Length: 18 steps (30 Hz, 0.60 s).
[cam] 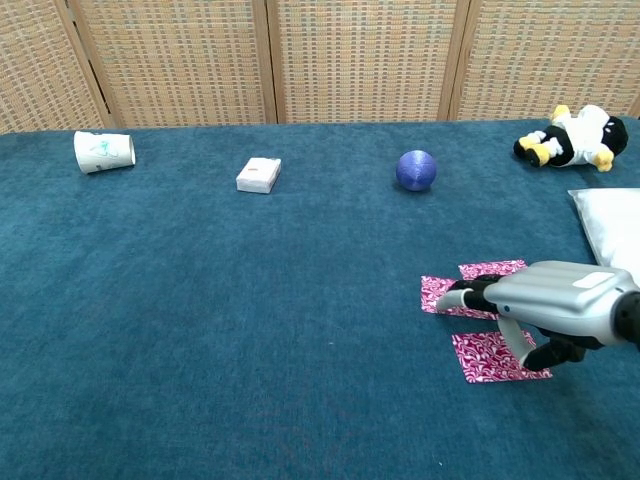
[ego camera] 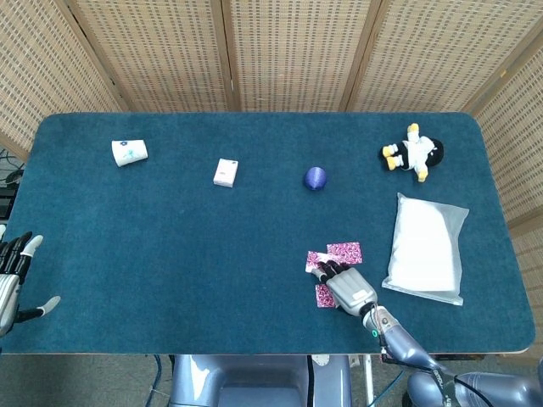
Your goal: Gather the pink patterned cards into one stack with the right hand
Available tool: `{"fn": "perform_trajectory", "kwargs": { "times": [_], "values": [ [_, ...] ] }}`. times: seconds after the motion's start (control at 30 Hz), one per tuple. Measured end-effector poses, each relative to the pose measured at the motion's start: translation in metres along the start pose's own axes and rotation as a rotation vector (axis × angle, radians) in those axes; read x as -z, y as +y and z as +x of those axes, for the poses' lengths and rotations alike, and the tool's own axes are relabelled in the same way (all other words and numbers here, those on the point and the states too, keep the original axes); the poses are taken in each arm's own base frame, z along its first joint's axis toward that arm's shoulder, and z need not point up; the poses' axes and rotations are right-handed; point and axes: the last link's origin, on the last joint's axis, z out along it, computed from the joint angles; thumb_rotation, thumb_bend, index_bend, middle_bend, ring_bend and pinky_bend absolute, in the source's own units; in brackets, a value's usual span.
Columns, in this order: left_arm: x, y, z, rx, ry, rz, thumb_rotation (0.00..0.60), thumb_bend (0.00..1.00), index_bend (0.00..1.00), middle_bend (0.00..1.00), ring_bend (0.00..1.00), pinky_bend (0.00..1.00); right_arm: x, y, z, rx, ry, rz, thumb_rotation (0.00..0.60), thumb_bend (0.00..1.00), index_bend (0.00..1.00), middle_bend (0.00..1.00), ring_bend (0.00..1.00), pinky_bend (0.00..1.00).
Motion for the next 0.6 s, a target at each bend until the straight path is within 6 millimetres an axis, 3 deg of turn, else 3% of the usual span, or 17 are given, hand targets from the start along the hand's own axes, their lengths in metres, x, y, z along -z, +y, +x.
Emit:
{"fn": "perform_trajectory", "kwargs": {
  "times": [0.6],
  "values": [
    [0.0,0.0,0.0,-0.003,-0.003,0.001,0.6,0.0,0.0,0.0,0.0,0.0,-0.024,-0.035,0.02,-0.011,0.005,0.021,0.6,1.0,0.04,0.08,0.02,0.17]
  ]
}}
